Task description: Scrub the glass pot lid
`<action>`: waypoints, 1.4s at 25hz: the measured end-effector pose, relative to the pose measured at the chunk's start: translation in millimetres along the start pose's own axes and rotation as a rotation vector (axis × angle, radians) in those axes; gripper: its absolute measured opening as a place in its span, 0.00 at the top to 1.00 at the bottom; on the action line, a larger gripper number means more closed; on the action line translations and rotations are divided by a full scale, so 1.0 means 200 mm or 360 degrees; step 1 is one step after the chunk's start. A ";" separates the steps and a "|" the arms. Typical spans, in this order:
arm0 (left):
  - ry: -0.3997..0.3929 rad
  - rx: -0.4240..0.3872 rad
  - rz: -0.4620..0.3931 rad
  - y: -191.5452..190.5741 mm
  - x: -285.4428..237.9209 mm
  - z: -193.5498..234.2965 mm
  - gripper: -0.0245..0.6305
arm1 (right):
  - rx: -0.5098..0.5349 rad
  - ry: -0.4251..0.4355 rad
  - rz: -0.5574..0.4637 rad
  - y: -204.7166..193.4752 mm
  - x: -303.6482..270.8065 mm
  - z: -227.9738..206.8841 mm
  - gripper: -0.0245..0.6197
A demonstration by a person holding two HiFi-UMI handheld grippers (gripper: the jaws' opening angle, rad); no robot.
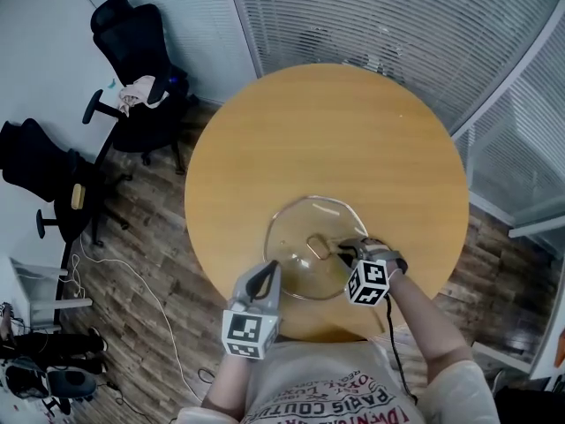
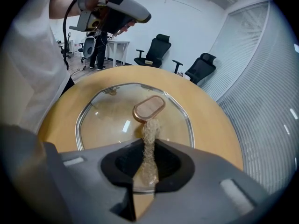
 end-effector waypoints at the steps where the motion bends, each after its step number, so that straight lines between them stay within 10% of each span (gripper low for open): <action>1: -0.0012 0.0002 -0.0013 0.01 0.00 0.01 0.95 | -0.0015 -0.0016 0.0021 0.00 0.01 0.02 0.86; 20: -0.0405 -0.0018 0.0028 0.08 0.04 0.25 0.95 | -0.0725 -0.0540 0.0326 0.19 -0.02 0.29 0.86; 35: -0.0613 -0.0090 0.0019 0.09 0.12 0.33 0.95 | -0.1173 -0.0678 0.0329 0.42 -0.12 0.33 0.86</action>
Point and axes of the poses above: the fingertips, and each gripper's own axes: x backward along the fingers, z to its left, y out of its top, the point moved 5 cm from there along x, backward along the fingers, and after that the axes turned 10 degrees about -z, right-handed, at the moved point
